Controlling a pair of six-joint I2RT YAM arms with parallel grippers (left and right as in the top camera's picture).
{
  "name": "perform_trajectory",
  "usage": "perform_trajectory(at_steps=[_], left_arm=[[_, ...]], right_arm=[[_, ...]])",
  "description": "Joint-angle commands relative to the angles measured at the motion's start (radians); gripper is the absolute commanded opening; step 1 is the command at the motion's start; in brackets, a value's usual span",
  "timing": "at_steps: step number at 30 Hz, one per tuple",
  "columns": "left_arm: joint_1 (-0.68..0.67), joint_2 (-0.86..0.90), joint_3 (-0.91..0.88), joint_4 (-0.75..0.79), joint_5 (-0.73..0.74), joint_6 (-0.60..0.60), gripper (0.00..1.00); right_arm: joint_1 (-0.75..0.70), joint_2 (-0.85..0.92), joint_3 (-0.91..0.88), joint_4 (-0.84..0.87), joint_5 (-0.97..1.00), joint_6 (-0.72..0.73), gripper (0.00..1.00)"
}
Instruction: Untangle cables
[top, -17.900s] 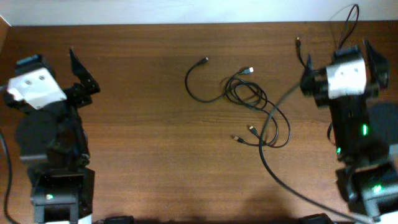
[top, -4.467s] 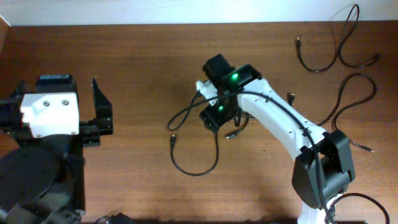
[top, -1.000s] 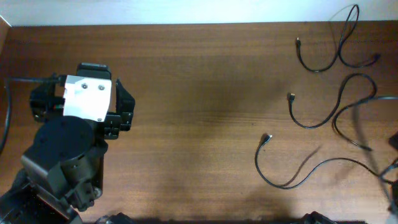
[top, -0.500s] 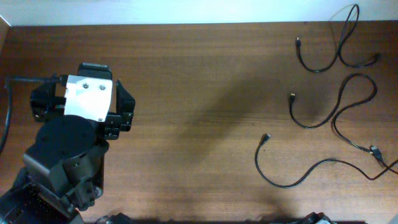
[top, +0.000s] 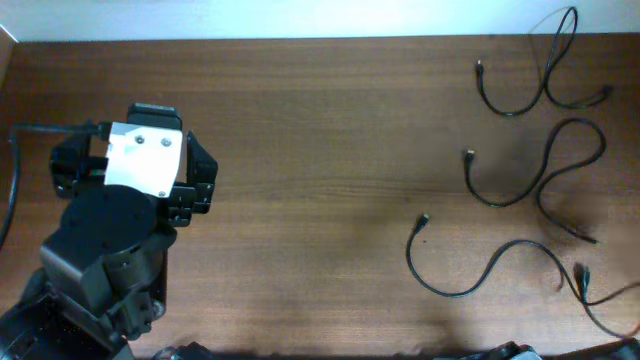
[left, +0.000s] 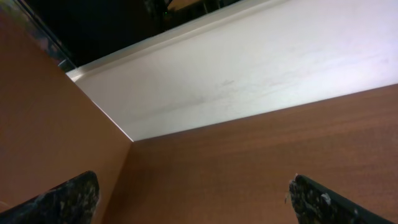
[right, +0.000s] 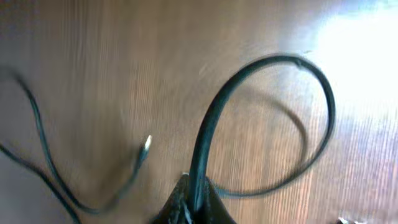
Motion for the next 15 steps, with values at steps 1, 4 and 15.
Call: perform_trajectory(at_steps=[1, 4, 15], left_arm=[[0.0, -0.006, 0.008, 0.002, 0.007, 0.01, 0.99], [0.0, -0.006, 0.008, 0.001, 0.006, 0.01, 0.99], [0.0, -0.006, 0.008, 0.0, 0.0, 0.009, 0.99]], right_arm=[[-0.08, -0.013, 0.013, 0.042, -0.094, 0.038, 0.04], [-0.073, 0.01, 0.003, 0.066, 0.014, 0.038, 0.04], [-0.019, 0.109, -0.011, 0.134, -0.017, 0.003, 0.04]])
